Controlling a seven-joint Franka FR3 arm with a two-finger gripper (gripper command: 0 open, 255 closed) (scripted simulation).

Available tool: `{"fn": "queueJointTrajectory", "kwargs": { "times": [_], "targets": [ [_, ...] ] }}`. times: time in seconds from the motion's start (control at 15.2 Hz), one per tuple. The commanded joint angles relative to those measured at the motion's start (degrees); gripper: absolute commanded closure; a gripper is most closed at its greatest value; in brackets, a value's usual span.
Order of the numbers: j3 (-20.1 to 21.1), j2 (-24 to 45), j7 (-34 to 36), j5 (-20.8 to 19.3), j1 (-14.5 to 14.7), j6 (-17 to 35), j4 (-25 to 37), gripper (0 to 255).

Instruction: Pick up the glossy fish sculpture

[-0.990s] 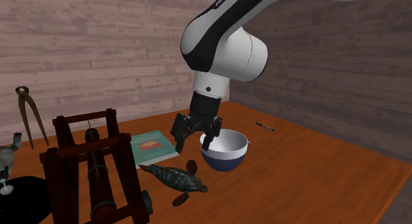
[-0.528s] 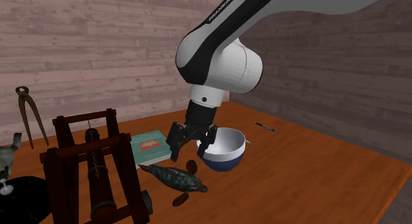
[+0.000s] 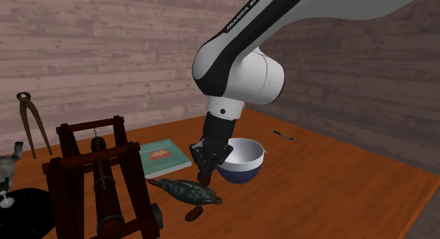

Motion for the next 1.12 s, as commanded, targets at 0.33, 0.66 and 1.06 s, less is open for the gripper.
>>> {"fn": "queueJointTrajectory", "kwargs": {
  "times": [0.33,0.66,1.06],
  "targets": [
    [-0.25,0.11,0.57,-0.59,-0.12,-1.97,2.05,255],
    [-0.46,-1.91,1.76,-1.32,-0.14,-5.13,3.31,255],
    [-0.66,-4.01,3.13,-2.12,-0.2,-9.02,5.24,255]
  ]
}}
